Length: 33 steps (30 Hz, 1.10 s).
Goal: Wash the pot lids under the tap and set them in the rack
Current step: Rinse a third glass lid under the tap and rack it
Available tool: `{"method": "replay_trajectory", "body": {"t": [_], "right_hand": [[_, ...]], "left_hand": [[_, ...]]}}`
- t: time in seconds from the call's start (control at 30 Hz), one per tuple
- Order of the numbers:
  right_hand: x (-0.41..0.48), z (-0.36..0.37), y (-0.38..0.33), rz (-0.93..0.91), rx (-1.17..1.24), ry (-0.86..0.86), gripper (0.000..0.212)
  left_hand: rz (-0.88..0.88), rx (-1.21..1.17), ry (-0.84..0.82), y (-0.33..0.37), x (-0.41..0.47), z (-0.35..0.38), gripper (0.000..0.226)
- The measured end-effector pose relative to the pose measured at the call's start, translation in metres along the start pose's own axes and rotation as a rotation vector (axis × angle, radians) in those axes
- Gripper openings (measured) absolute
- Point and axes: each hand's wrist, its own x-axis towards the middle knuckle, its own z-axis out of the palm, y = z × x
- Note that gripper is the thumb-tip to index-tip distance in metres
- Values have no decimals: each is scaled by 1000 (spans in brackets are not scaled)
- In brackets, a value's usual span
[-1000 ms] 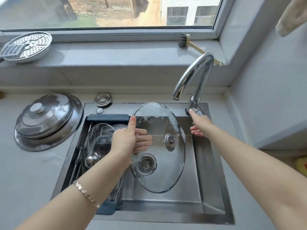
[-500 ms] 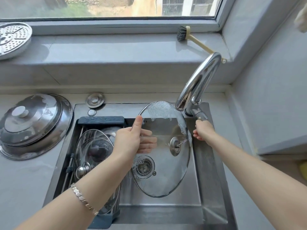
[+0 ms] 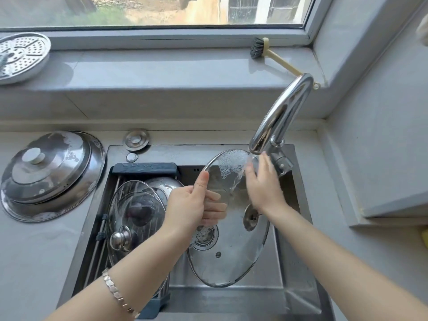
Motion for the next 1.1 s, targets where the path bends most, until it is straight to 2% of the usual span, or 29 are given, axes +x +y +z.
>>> {"method": "replay_trajectory", "body": {"t": [0.1, 0.17, 0.2, 0.23, 0.3, 0.33, 0.37, 0.47, 0.5, 0.53, 0.6, 0.63, 0.67, 0.8, 0.83, 0.87, 0.93, 0.97, 1.0, 1.1], "right_hand": [[-42, 20, -31, -432, 3, -134, 63], [-53, 25, -30, -708, -83, -143, 56], [-48, 24, -26, -719, -95, -135, 58], [-39, 23, -22, -617, -86, -125, 62], [-20, 20, -17, -278, 20, -93, 70], [-19, 19, -19, -227, 21, -84, 72], [-26, 19, -26, -311, -11, -75, 72], [-55, 34, -20, -802, -156, -116, 62], [-54, 34, -16, -868, -167, -112, 61], [-46, 30, -16, -822, -165, -96, 63], [-24, 20, -24, -529, -80, -69, 73], [-17, 16, -30, -438, -48, -46, 73], [-20, 15, -38, -445, -48, -32, 71], [-62, 33, -30, -876, -205, -123, 63], [-57, 31, -25, -879, -214, -136, 63], [-46, 28, -22, -784, -209, -135, 65], [-25, 20, -26, -465, -102, -124, 71], [-26, 19, -31, -406, -75, -110, 71], [-35, 20, -38, -444, -81, -113, 68], [-75, 36, -36, -808, -194, -140, 61]], "left_hand": [[46, 11, 37, -2, -4, 3, 59], [65, 24, 78, -4, -4, -1, 60], [64, 20, 78, -4, -5, -2, 58], [59, 14, 65, -3, -6, -3, 57], [62, 17, 41, -2, -9, -4, 58], [77, 23, 40, -1, -10, -5, 58], [97, 23, 46, -1, -10, -7, 58], [130, -20, 80, 0, -8, -14, 55], [130, -32, 75, 0, -8, -15, 54], [127, -35, 58, 0, -10, -16, 54], [118, -30, 23, 1, -12, -15, 55], [120, -27, 13, 1, -12, -14, 56], [127, -26, 11, 1, -12, -14, 58], [159, 4, 88, -1, -8, -20, 69], [150, 5, 85, -1, -9, -21, 68], [136, -3, 75, -1, -10, -21, 64], [118, -7, 52, 0, -11, -18, 57], [120, -8, 53, 0, -12, -17, 55], [128, -13, 68, 0, -12, -17, 55], [148, 5, 151, -1, -9, -20, 54]]}}
